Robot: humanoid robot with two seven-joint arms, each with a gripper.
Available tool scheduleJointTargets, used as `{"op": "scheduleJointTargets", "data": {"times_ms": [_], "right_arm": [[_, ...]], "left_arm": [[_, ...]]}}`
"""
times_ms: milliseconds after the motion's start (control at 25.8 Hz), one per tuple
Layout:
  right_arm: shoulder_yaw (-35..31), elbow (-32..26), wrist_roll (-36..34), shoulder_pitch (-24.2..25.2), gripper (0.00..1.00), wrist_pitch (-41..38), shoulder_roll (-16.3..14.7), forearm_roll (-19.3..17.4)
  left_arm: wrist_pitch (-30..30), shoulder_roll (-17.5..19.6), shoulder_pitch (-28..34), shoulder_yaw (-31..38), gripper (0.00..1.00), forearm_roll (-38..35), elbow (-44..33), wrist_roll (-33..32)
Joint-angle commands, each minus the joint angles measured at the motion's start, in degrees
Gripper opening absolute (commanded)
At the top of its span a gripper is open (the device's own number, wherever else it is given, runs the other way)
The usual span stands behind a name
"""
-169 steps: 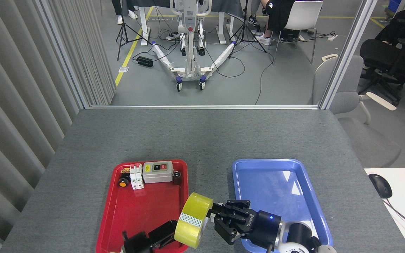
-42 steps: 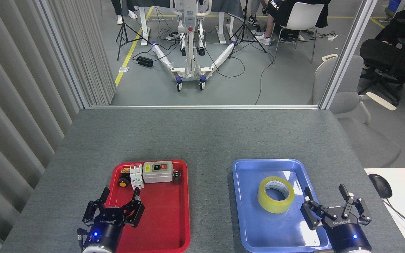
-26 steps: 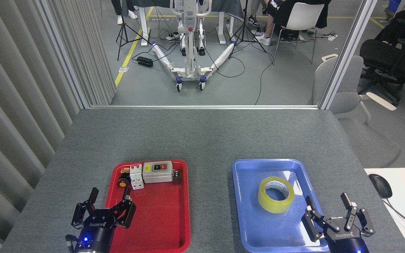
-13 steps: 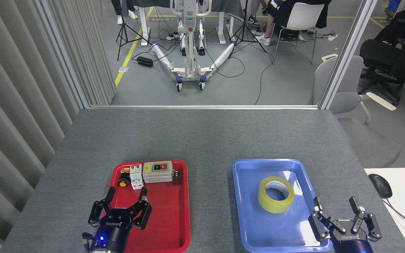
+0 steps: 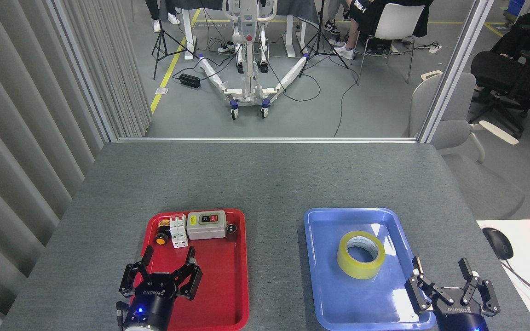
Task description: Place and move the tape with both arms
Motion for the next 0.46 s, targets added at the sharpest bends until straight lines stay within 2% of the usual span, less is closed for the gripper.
{"op": "scheduleJointTargets", "data": {"times_ms": [0, 426], "right_arm": [[0.0, 0.0, -0.1, 0.0, 0.99, 0.0, 0.1, 0.0], [0.0, 0.1, -0.2, 0.0, 0.99, 0.0, 0.2, 0.0]], "left_arm": [[0.1, 0.1, -0.1, -0.1, 1.0, -0.2, 0.3, 0.0], [0.2, 0.3, -0.8, -0.1, 1.0, -0.1, 1.5, 0.6]]}}
